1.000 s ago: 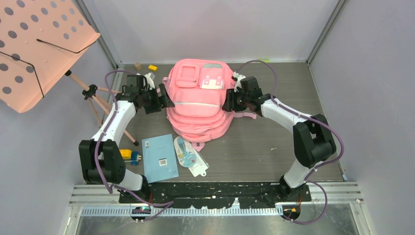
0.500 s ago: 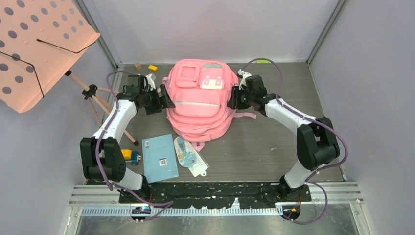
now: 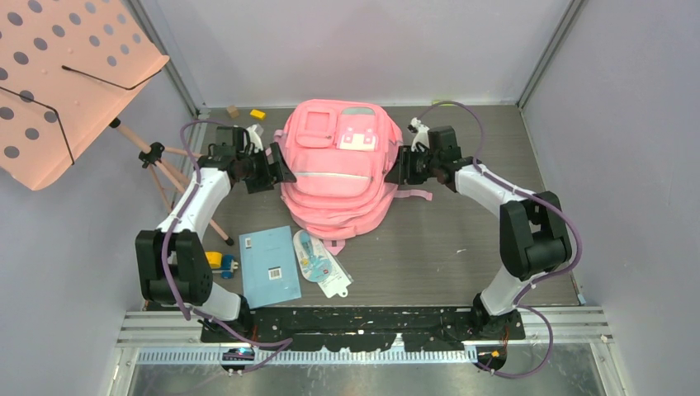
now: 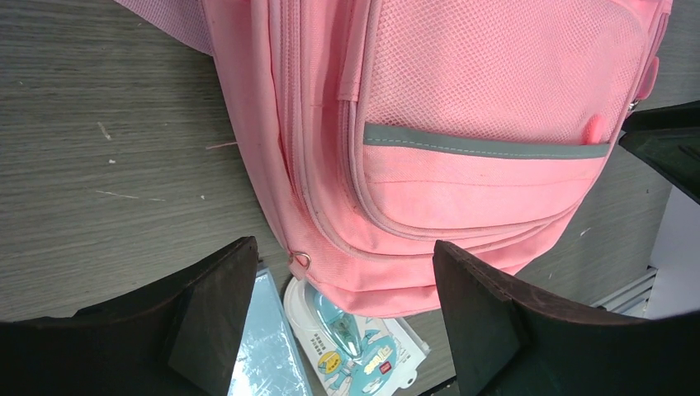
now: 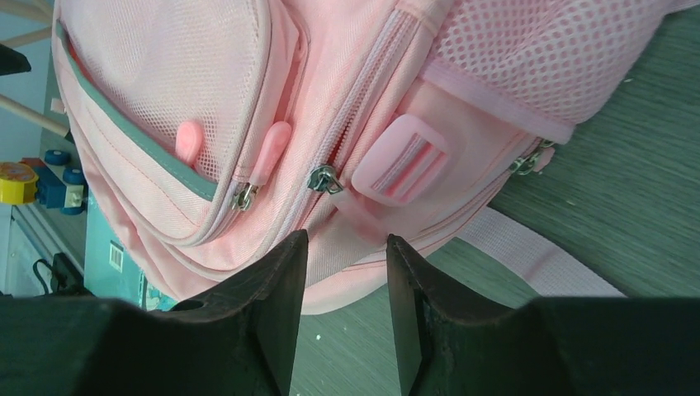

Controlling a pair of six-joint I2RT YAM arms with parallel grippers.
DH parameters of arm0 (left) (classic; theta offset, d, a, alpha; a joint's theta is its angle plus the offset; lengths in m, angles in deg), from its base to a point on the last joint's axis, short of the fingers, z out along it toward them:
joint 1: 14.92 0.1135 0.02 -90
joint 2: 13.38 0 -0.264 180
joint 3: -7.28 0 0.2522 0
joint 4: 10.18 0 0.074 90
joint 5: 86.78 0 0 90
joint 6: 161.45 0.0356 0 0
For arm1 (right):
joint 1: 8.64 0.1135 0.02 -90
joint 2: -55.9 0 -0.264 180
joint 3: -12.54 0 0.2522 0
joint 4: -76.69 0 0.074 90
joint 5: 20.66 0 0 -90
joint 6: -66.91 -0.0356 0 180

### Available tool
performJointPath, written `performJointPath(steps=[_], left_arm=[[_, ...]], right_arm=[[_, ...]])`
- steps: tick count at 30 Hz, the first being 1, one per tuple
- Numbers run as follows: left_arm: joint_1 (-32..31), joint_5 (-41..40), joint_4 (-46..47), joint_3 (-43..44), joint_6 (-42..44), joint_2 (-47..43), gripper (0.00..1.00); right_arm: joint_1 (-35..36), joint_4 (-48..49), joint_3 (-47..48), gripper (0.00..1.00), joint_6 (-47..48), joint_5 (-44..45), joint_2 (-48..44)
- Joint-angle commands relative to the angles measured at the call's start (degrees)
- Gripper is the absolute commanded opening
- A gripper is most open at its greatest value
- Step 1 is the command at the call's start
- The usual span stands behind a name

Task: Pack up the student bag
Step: Unzip the student bag at the center of the board.

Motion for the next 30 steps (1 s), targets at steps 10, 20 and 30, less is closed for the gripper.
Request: performJointPath(steps=[10,20,30], left_arm=[[0.27,1.99,0.53,0.17,-0.30,1.53,0.77],[0.26,2.66,0.92,-0.95,-2.28,4.74,0.72],[0.26,4.28,2.88,-2.34,-4.61,6.78,0.47]], right_arm=[[0.27,3.72,1.19,0.27,-0.65,-5.10,2.00],[0.27,5.81,-1.56,0.05,-2.22,-6.47,-0.43],[0.20,8.71,-4.82,0.01,-5.90,-4.93,-4.08]])
